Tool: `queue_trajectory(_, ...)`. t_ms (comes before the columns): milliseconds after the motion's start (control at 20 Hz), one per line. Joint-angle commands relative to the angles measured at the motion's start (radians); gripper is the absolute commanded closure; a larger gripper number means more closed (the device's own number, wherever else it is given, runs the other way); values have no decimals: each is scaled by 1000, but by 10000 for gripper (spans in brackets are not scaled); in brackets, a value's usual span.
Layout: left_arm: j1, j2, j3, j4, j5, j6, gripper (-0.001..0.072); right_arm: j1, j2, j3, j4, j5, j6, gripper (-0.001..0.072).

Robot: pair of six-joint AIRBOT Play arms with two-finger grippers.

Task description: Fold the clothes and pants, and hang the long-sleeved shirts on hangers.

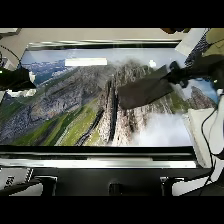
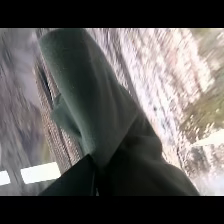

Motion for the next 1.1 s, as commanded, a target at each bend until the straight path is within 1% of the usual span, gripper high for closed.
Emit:
queue_trajectory(0,0,0,0,0,0,1,687,-107,16,98,-46,-22,127,683)
queue_trajectory(300,0,0,0,0,0,0,687,-272,101,103,-203,-25,335,683)
queue_trajectory(550,0,0,0,0,0,0,687,-365,167,103,-303,-60,464,683)
queue_trajectory(800,0,0,0,0,0,1,687,-392,217,103,-456,-164,558,683)
queue_trajectory(900,0,0,0,0,0,11,687,-392,232,103,-495,-210,598,683)
queue_trajectory(1050,0,0,0,0,-6,27,687,-392,255,103,-550,-272,598,683)
